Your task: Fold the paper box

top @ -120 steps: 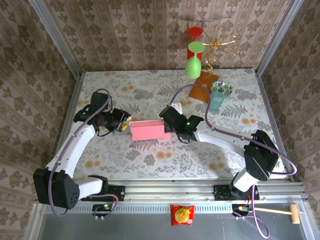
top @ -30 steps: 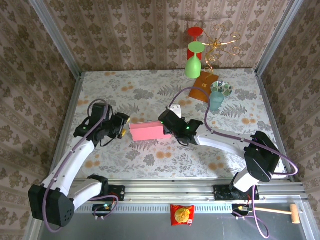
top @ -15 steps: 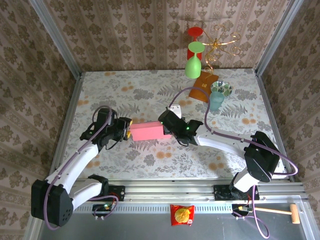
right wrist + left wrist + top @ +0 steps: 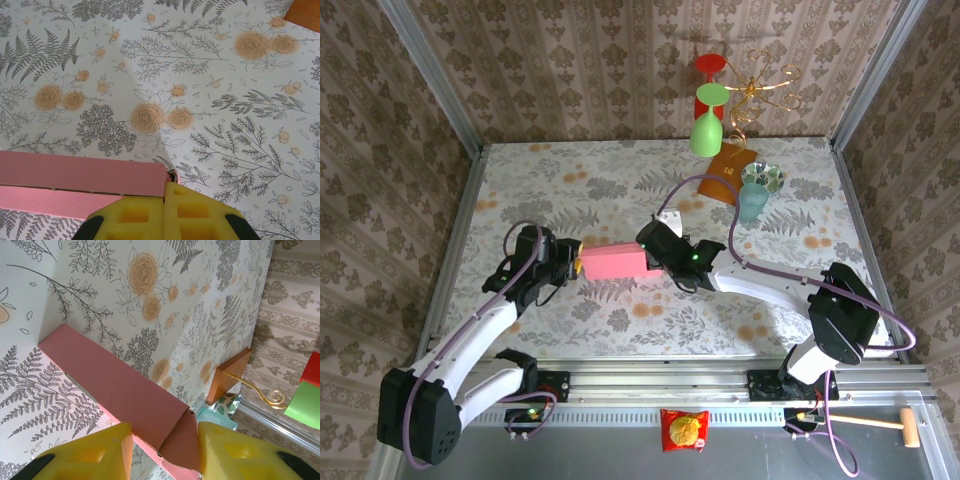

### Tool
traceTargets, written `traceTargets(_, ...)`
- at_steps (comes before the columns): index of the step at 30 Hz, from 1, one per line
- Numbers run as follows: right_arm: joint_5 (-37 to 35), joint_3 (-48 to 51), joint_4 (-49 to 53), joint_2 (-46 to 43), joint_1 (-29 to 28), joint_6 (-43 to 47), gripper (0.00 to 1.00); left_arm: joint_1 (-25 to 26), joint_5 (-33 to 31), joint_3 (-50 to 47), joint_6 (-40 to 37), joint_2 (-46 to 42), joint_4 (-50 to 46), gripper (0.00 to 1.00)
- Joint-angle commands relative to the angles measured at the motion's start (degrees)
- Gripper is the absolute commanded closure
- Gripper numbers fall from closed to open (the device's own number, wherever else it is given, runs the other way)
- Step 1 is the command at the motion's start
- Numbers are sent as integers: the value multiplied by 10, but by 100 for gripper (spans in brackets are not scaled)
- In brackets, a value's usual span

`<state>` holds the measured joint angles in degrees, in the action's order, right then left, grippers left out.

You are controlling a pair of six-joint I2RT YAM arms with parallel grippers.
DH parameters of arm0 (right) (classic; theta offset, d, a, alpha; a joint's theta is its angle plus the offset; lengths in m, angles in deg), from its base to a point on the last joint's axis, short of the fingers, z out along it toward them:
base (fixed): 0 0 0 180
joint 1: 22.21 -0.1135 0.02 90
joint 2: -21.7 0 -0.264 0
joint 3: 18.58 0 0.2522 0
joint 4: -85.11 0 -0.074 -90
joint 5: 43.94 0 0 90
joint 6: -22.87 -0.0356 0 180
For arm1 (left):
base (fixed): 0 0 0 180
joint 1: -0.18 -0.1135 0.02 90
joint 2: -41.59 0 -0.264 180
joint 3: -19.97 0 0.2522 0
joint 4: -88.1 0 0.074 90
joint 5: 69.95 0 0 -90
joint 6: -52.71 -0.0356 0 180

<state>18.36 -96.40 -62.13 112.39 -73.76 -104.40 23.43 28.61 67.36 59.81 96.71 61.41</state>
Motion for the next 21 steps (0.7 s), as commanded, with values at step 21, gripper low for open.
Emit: traceTargets(21, 50, -9, 94, 2, 3, 19, 82, 10, 7, -35, 19, -4, -24, 69)
